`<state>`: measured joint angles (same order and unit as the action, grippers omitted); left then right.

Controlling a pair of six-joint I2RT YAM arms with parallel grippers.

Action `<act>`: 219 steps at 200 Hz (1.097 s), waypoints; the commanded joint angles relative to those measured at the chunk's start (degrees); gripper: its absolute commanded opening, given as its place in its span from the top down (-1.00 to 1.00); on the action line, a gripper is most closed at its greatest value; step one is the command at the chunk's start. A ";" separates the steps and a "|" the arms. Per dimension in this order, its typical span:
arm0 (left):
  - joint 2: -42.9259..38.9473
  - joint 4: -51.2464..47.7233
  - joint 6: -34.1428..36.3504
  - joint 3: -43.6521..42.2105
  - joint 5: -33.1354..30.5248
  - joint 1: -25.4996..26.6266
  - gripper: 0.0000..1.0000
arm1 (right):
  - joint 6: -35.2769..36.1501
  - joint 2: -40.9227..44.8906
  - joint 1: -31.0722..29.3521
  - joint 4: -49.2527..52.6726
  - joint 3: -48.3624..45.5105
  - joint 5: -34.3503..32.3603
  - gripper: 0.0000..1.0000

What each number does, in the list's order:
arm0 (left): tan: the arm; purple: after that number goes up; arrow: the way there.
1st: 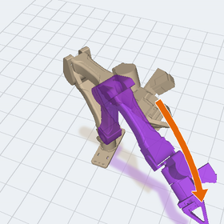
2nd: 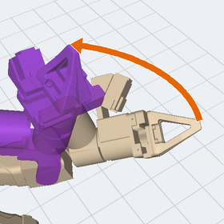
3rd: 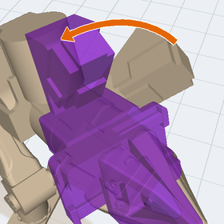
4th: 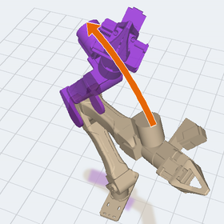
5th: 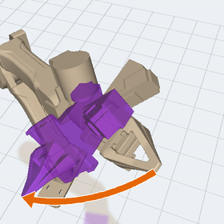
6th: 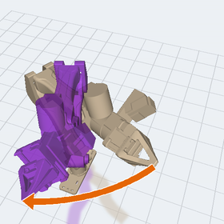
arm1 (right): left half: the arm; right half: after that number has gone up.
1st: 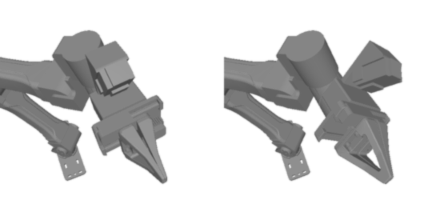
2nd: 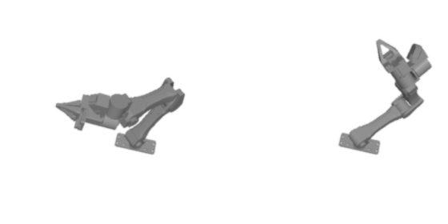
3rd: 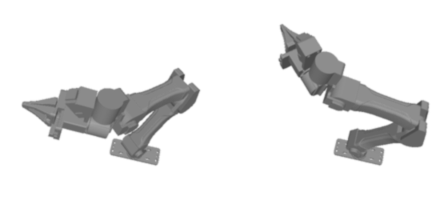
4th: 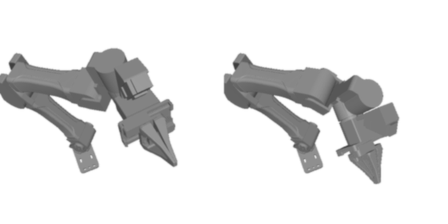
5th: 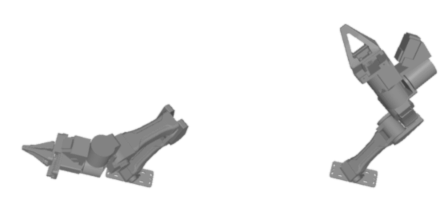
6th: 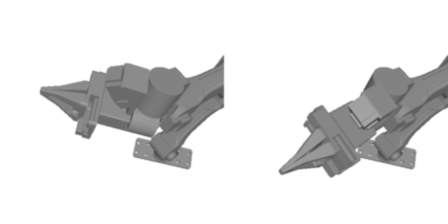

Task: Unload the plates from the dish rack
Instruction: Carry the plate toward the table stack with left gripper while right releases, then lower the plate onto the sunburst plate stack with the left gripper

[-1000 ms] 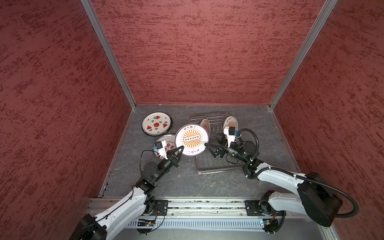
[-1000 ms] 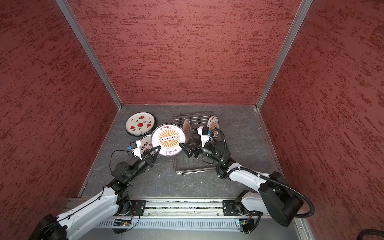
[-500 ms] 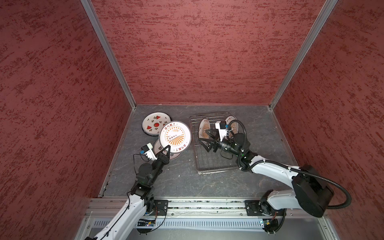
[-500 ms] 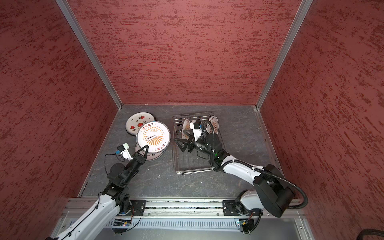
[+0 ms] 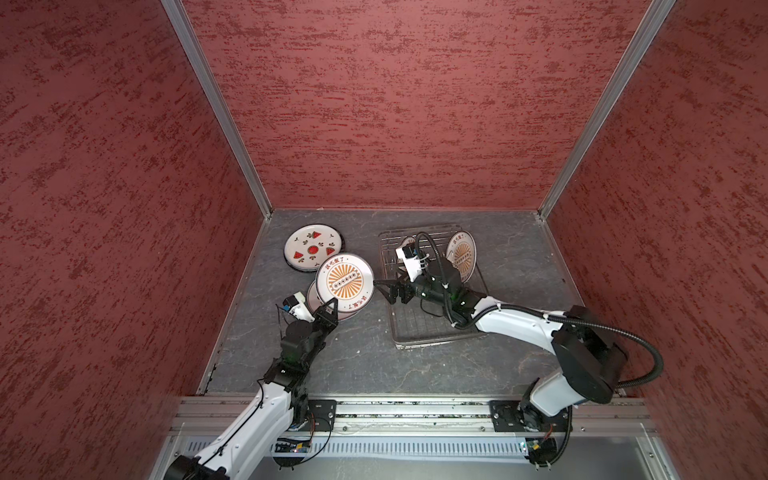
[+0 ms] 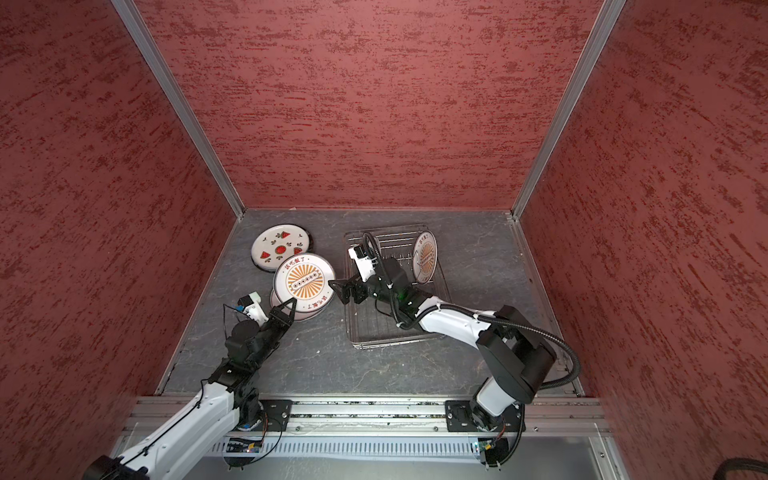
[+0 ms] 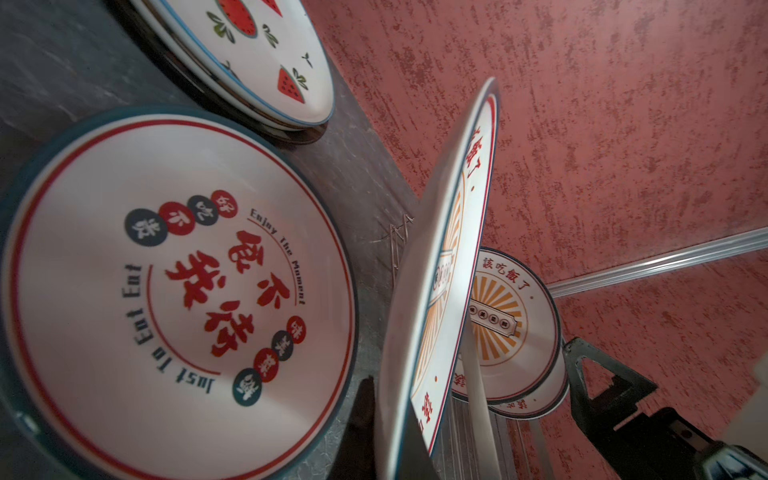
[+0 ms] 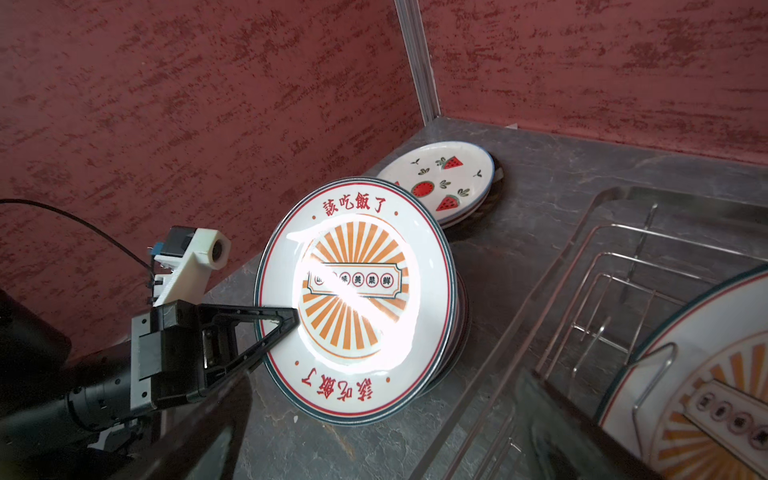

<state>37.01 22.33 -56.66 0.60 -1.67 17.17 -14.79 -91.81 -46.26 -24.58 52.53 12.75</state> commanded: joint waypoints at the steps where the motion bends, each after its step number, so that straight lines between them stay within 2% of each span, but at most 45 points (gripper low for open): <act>1: 1.42 2.17 -1.79 2.10 -1.21 -0.71 1.00 | 2.04 -1.56 -0.82 2.29 2.60 -2.80 -0.98; 40: 2.96 -2.66 -5.89 3.66 -1.40 -2.62 1.00 | 1.64 -3.88 -1.53 3.66 4.92 -3.93 -0.98; 74: 4.86 -5.01 -6.13 5.40 -1.22 -2.66 1.00 | 2.11 -5.76 -1.82 4.18 6.38 -4.02 -0.98; 95: 6.74 -9.92 -7.06 8.11 -2.02 -2.84 1.00 | 1.89 -6.75 -2.12 5.03 7.76 -4.01 -0.98; 198: 18.82 -11.51 -9.93 12.87 -0.36 -4.04 1.00 | 2.56 -10.67 -3.32 7.90 11.62 -5.13 -0.98; 219: 20.31 -12.57 -10.04 13.99 0.18 -4.29 0.95 | 2.46 -10.89 -3.31 7.88 11.63 -5.25 -0.98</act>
<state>56.12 10.17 -66.22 12.64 -1.93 13.43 -13.23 -102.13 -49.30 -16.88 62.22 8.69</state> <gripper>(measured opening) 0.070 0.990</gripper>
